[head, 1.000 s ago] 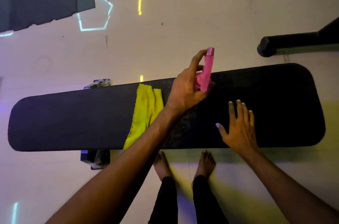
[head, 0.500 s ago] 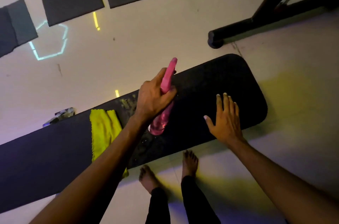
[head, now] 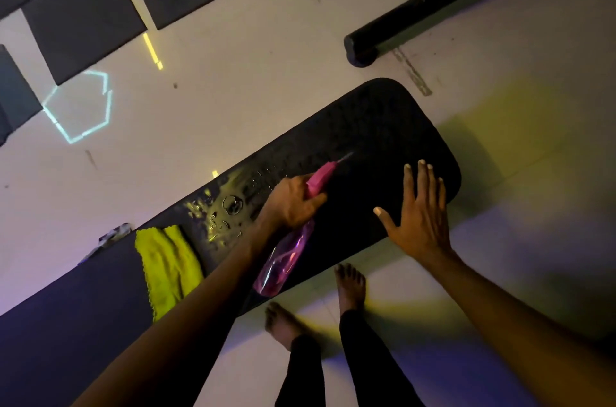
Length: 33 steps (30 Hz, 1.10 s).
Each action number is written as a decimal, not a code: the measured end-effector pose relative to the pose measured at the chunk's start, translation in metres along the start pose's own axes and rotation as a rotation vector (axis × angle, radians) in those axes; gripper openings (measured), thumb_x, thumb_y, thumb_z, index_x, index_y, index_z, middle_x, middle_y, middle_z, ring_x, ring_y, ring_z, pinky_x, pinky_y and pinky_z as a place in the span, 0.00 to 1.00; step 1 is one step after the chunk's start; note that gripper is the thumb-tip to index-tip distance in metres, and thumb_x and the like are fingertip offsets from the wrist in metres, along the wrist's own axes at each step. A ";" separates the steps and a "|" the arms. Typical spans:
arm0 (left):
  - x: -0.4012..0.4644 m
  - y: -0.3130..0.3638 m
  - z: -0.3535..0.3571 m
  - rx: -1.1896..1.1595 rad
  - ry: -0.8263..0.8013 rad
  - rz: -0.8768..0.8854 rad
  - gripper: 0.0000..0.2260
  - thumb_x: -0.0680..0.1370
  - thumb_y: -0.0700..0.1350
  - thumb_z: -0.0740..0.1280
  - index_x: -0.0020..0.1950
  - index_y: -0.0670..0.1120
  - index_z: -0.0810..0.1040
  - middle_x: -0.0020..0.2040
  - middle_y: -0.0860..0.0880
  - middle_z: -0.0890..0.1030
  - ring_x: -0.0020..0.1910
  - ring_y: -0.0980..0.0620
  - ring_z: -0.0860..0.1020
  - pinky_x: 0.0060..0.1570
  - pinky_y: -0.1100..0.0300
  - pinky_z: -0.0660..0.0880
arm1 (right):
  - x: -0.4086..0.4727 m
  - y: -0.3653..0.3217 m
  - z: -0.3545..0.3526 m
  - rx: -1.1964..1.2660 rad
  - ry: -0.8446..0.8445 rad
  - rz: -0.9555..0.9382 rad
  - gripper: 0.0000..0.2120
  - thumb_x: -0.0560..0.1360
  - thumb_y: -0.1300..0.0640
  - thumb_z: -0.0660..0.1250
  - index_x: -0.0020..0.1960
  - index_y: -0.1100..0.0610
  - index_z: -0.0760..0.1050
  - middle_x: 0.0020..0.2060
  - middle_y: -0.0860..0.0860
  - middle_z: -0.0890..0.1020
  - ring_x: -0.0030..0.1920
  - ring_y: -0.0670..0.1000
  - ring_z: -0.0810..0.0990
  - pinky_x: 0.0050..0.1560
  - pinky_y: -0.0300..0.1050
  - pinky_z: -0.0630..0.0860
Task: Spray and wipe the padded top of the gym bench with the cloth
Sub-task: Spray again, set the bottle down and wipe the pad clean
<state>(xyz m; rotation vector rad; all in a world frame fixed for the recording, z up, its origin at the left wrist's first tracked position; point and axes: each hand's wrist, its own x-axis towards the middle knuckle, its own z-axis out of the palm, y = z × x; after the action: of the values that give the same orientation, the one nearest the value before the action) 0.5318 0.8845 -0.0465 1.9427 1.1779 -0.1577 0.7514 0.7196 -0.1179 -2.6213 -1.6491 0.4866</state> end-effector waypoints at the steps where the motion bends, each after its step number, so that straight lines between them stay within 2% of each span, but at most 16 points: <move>1: 0.000 -0.001 0.003 0.020 -0.022 -0.007 0.16 0.81 0.47 0.67 0.34 0.55 0.68 0.25 0.56 0.72 0.20 0.64 0.73 0.22 0.73 0.67 | -0.001 0.001 0.001 0.004 0.001 0.001 0.48 0.78 0.30 0.55 0.84 0.63 0.53 0.83 0.66 0.55 0.84 0.66 0.54 0.82 0.68 0.55; 3: -0.003 0.001 0.007 0.053 -0.099 -0.002 0.09 0.82 0.48 0.67 0.42 0.48 0.75 0.27 0.55 0.72 0.21 0.64 0.74 0.23 0.73 0.67 | -0.004 0.001 0.003 0.012 0.007 0.007 0.48 0.78 0.30 0.55 0.84 0.63 0.53 0.83 0.66 0.55 0.84 0.66 0.54 0.82 0.68 0.55; 4: -0.007 0.004 0.009 0.070 -0.134 0.020 0.07 0.81 0.48 0.67 0.51 0.45 0.78 0.28 0.56 0.73 0.23 0.67 0.75 0.24 0.74 0.68 | -0.007 0.001 0.004 0.016 0.013 0.009 0.48 0.78 0.31 0.56 0.84 0.63 0.52 0.83 0.66 0.55 0.84 0.66 0.54 0.82 0.68 0.55; 6: -0.017 0.007 0.015 0.080 -0.194 0.062 0.14 0.81 0.48 0.67 0.65 0.46 0.77 0.30 0.57 0.75 0.26 0.71 0.75 0.27 0.75 0.69 | -0.013 0.000 0.007 0.025 0.026 0.013 0.48 0.78 0.31 0.56 0.84 0.64 0.52 0.83 0.66 0.54 0.84 0.66 0.54 0.82 0.68 0.54; 8: -0.026 0.008 0.021 0.065 -0.258 0.090 0.17 0.81 0.49 0.66 0.70 0.50 0.75 0.32 0.57 0.77 0.27 0.66 0.77 0.32 0.72 0.73 | -0.020 0.000 0.011 0.031 0.029 0.016 0.49 0.78 0.30 0.56 0.85 0.64 0.51 0.84 0.66 0.53 0.84 0.66 0.52 0.83 0.68 0.53; 10: -0.036 0.006 0.026 0.068 -0.274 0.085 0.13 0.81 0.50 0.67 0.66 0.52 0.77 0.33 0.56 0.77 0.29 0.62 0.77 0.36 0.63 0.75 | -0.027 -0.001 0.014 0.034 0.034 0.018 0.49 0.78 0.31 0.56 0.85 0.64 0.50 0.84 0.66 0.52 0.85 0.65 0.51 0.83 0.67 0.53; 13: -0.050 -0.005 0.030 0.064 -0.211 0.078 0.09 0.80 0.50 0.68 0.57 0.49 0.79 0.28 0.58 0.73 0.26 0.64 0.75 0.32 0.66 0.67 | -0.035 -0.006 0.019 0.028 0.033 0.022 0.49 0.78 0.31 0.56 0.85 0.64 0.48 0.84 0.65 0.51 0.85 0.65 0.50 0.83 0.67 0.52; 16: -0.066 -0.020 0.028 0.026 -0.187 0.024 0.18 0.76 0.56 0.64 0.62 0.50 0.78 0.29 0.58 0.75 0.26 0.67 0.75 0.31 0.70 0.65 | -0.042 -0.012 0.021 0.023 0.029 0.024 0.49 0.78 0.32 0.57 0.85 0.64 0.48 0.84 0.65 0.50 0.85 0.65 0.50 0.83 0.67 0.52; 18: -0.077 -0.034 0.022 0.004 -0.123 -0.017 0.23 0.74 0.58 0.61 0.64 0.49 0.78 0.28 0.57 0.75 0.24 0.65 0.74 0.32 0.68 0.68 | -0.047 -0.020 0.022 0.020 0.023 0.010 0.49 0.78 0.32 0.57 0.85 0.63 0.48 0.84 0.65 0.50 0.85 0.66 0.50 0.83 0.67 0.51; 20: -0.091 -0.052 0.015 -0.012 -0.013 -0.046 0.23 0.73 0.57 0.61 0.62 0.46 0.79 0.28 0.57 0.75 0.25 0.63 0.74 0.33 0.64 0.70 | -0.052 -0.032 0.023 0.006 0.013 -0.030 0.49 0.78 0.32 0.57 0.85 0.64 0.48 0.84 0.65 0.50 0.85 0.66 0.50 0.83 0.67 0.51; 23: -0.112 -0.080 0.006 -0.002 0.123 -0.097 0.23 0.73 0.55 0.62 0.60 0.42 0.80 0.33 0.43 0.82 0.34 0.40 0.82 0.37 0.55 0.76 | -0.059 -0.055 0.027 -0.015 -0.021 -0.082 0.49 0.78 0.32 0.57 0.85 0.63 0.47 0.84 0.65 0.49 0.85 0.65 0.49 0.83 0.67 0.50; 24: -0.120 -0.088 0.004 0.010 0.136 -0.103 0.23 0.74 0.56 0.61 0.61 0.42 0.79 0.35 0.39 0.83 0.36 0.37 0.83 0.39 0.50 0.78 | -0.061 -0.064 0.028 -0.018 -0.033 -0.087 0.49 0.78 0.31 0.57 0.85 0.63 0.47 0.84 0.65 0.49 0.85 0.65 0.49 0.83 0.67 0.50; 26: -0.134 -0.099 0.006 0.052 0.124 -0.094 0.26 0.73 0.58 0.59 0.63 0.43 0.79 0.38 0.37 0.84 0.39 0.35 0.82 0.42 0.46 0.79 | -0.064 -0.081 0.029 -0.022 -0.045 -0.098 0.49 0.78 0.31 0.56 0.85 0.63 0.47 0.84 0.65 0.49 0.85 0.65 0.48 0.83 0.67 0.50; 30: -0.155 -0.107 0.015 0.155 0.019 -0.042 0.29 0.73 0.62 0.54 0.65 0.47 0.77 0.45 0.40 0.85 0.46 0.34 0.82 0.45 0.47 0.78 | -0.068 -0.111 0.033 -0.042 -0.051 -0.164 0.48 0.79 0.32 0.57 0.85 0.63 0.46 0.84 0.65 0.49 0.85 0.65 0.49 0.84 0.67 0.50; 33: -0.168 -0.111 0.018 0.158 -0.012 -0.044 0.24 0.75 0.59 0.58 0.65 0.49 0.76 0.50 0.40 0.85 0.51 0.35 0.81 0.49 0.46 0.77 | -0.071 -0.130 0.035 -0.065 -0.068 -0.205 0.48 0.79 0.32 0.56 0.85 0.63 0.46 0.84 0.65 0.48 0.85 0.64 0.49 0.84 0.67 0.50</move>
<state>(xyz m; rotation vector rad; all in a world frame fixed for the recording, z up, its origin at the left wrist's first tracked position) 0.3577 0.7814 -0.0414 2.0497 1.2332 -0.2925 0.5993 0.7093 -0.1112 -2.4658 -1.9597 0.5279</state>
